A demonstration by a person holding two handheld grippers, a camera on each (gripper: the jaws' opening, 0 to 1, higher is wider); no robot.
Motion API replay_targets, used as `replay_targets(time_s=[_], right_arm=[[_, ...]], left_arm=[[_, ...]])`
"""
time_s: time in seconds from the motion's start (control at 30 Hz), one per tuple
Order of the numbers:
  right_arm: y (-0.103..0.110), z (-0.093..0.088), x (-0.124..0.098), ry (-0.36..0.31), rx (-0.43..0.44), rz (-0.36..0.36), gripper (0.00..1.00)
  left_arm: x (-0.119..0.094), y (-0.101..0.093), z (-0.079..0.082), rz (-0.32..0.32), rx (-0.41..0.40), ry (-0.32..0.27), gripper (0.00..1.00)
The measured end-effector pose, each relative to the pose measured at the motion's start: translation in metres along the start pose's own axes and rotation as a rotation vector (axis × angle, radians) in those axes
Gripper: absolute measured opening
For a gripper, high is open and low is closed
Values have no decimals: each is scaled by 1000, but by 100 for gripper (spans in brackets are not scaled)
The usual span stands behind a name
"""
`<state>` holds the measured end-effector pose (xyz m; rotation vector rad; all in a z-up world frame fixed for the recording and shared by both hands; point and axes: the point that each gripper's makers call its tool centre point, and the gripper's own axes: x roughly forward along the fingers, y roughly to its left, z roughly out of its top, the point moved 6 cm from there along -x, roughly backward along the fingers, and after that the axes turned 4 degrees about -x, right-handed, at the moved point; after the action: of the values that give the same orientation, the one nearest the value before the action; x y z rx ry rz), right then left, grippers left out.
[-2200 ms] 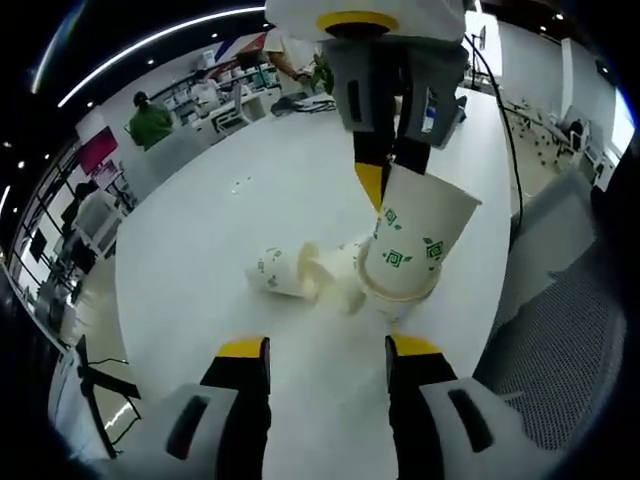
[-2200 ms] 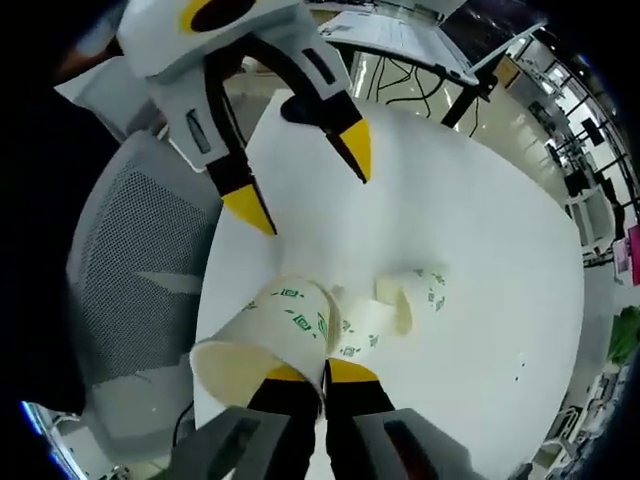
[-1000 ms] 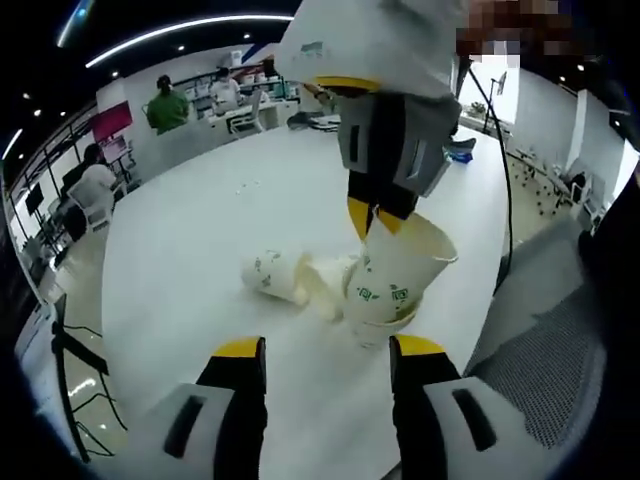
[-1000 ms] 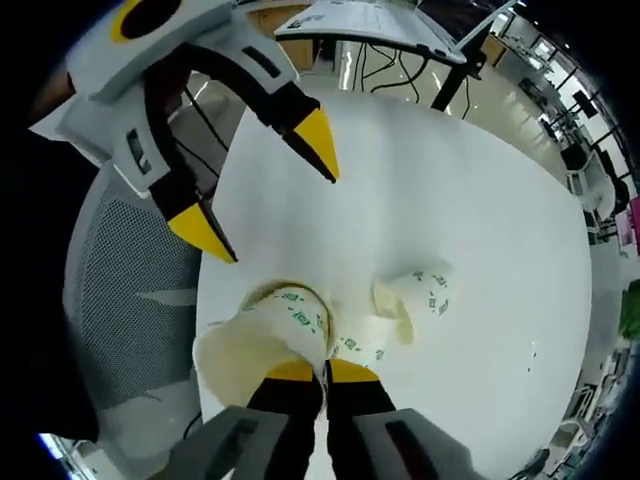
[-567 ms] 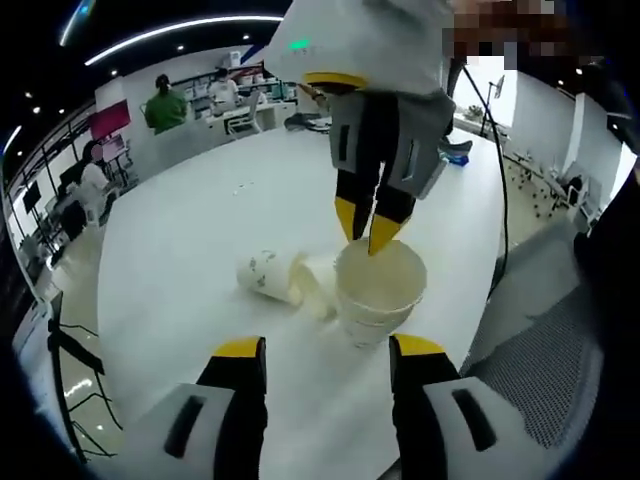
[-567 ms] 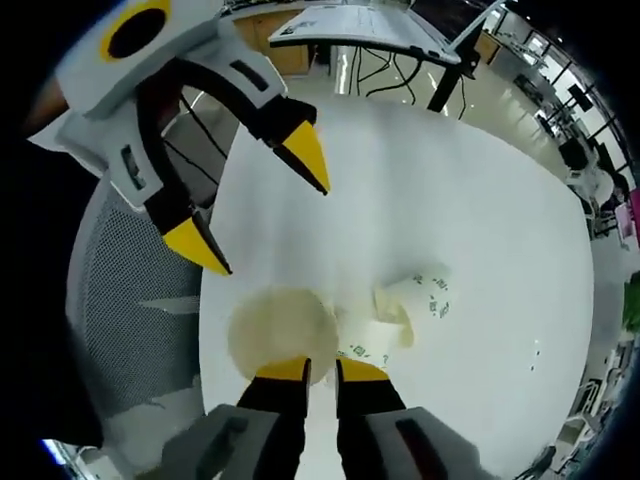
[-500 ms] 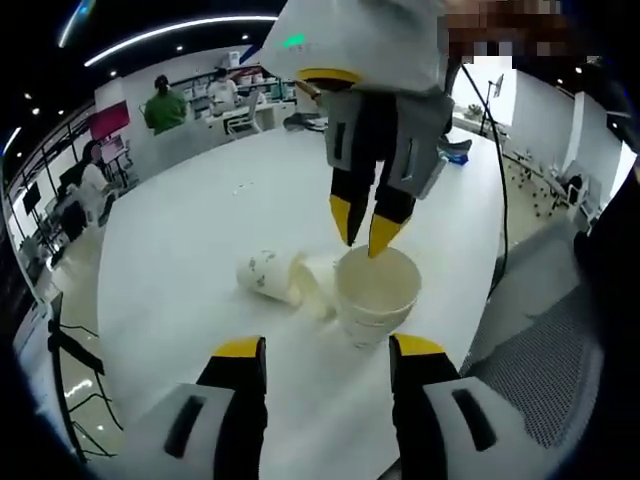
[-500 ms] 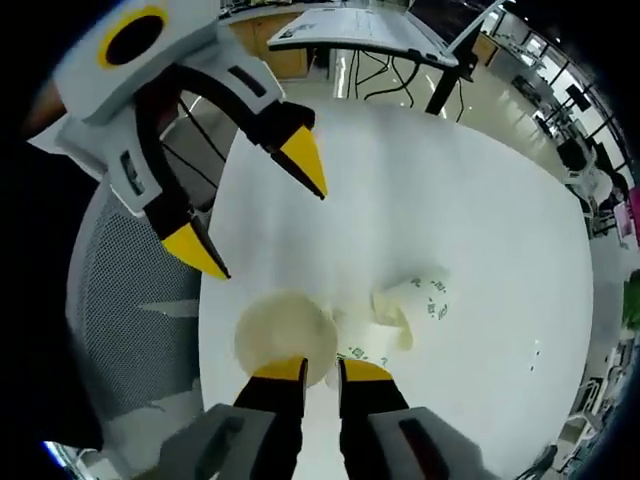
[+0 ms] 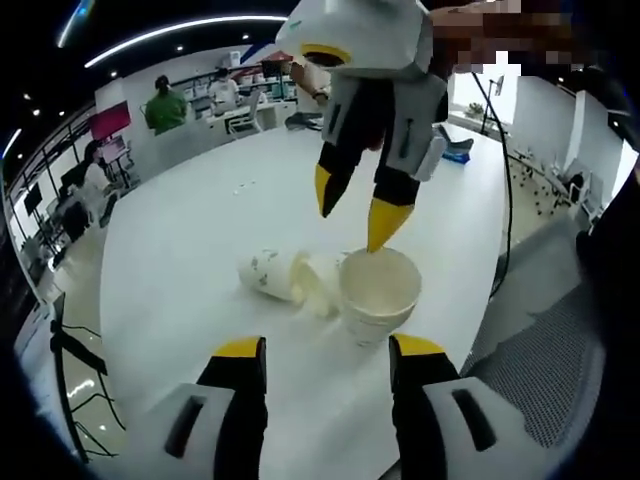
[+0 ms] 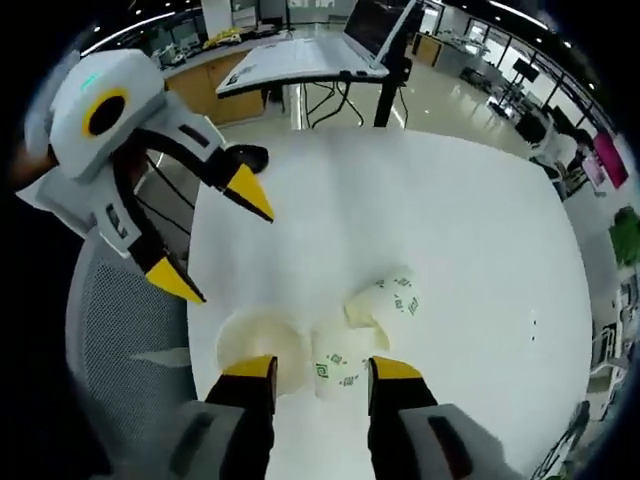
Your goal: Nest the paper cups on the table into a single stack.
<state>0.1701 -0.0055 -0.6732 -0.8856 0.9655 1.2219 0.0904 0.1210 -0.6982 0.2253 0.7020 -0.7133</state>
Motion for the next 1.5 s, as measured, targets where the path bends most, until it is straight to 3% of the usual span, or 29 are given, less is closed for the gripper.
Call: replay_targets(time_s=[0.1, 0.3, 0.43, 0.57, 0.7, 0.97, 1.5], right_arm=[[-13, -7, -2, -13, 10, -34, 38], [-18, -29, -5, 8, 1, -76, 50], [-27, -47, 9, 4, 23, -94, 53], [-22, -60, 27, -19, 49, -67, 56], [-21, -72, 47, 2, 2, -72, 63], [-18, -70, 69, -32, 7, -38, 62], [-4, -65, 82, -36, -66, -41, 54]], left_arm=[[0, 1, -1, -1, 1, 3, 47], [-1, -1, -3, -2, 1, 9, 47], [-3, -1, -5, 1, -3, 13, 47], [-8, -6, -2, -20, -17, -1, 50], [-8, -9, -2, -47, -28, -17, 55], [-10, -9, -6, -44, -53, -17, 55], [-16, -11, -19, -19, -76, 7, 54]])
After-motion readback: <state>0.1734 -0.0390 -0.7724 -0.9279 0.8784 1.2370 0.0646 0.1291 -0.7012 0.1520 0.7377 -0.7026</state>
